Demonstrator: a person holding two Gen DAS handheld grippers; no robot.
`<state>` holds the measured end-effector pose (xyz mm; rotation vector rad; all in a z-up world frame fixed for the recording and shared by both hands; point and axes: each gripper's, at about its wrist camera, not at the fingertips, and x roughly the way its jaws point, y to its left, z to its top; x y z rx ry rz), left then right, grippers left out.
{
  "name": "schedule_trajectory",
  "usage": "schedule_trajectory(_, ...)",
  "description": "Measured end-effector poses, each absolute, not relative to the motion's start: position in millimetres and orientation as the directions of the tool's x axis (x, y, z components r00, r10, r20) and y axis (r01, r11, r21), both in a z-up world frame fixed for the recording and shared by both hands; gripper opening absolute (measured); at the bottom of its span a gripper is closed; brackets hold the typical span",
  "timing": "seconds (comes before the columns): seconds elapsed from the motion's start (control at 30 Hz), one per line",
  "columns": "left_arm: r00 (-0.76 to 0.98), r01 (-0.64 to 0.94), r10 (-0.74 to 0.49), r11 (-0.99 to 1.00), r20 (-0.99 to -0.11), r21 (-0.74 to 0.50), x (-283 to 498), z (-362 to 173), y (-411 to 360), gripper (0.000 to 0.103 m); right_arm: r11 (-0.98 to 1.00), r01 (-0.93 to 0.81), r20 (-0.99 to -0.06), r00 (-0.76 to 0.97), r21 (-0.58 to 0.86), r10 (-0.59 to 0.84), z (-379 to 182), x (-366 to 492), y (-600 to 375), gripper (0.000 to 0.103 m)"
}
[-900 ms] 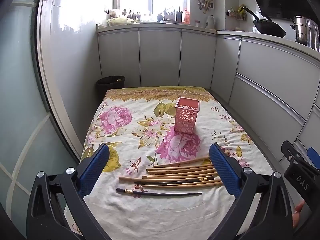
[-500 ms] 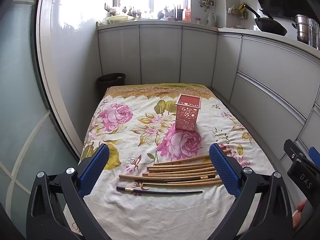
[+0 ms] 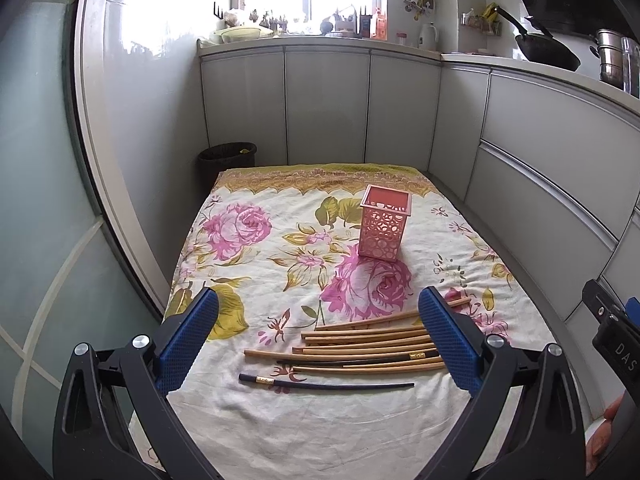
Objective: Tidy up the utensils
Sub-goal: 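Move both tools toward the pile of bamboo chopsticks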
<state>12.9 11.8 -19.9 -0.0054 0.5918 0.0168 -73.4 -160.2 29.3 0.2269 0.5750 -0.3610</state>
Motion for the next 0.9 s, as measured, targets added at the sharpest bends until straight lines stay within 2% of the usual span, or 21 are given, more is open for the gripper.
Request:
schedule_trajectory(0.23,0.819,-0.019,0.020,1.000,-0.573,0.008,18.3,-24.3,11.2,0.096,0.904,0.403,-0.570,0.780,0.144,-0.257,25.3,-70.9,-167.7,0.096)
schedule_trajectory(0.4,0.815,-0.011,0.015,1.000,-0.579,0.010,20.7,-26.4,8.2,0.096,0.902,0.397,-0.530,0.808,0.167,-0.258,26.5,-72.2,-169.3,0.096)
schedule_trajectory(0.6,0.830,0.104,-0.068,0.994,-0.554,0.034,35.5,-13.9,-11.3,0.096,0.897,0.407,-0.531,0.805,0.170,-0.265,30.6,-75.0,-176.0,0.096)
schedule_trajectory(0.67,0.788,0.220,-0.122,0.971,-0.604,0.092,56.0,-12.8,-32.8,0.096,0.892,0.415,-0.529,0.805,0.178,-0.269,34.7,-76.7,-179.4,0.096)
schedule_trajectory(0.77,0.637,0.456,-0.206,0.877,-0.743,0.148,93.6,-22.0,-72.8,0.096,0.890,0.421,-0.552,0.790,0.176,-0.265,40.3,-76.6,-189.3,0.096)
schedule_trajectory(0.9,0.443,0.679,-0.199,0.712,-0.874,0.183,136.8,-48.0,-129.7,0.096,0.886,0.407,-0.625,0.757,0.220,-0.193,41.5,-72.1,-206.2,0.096)
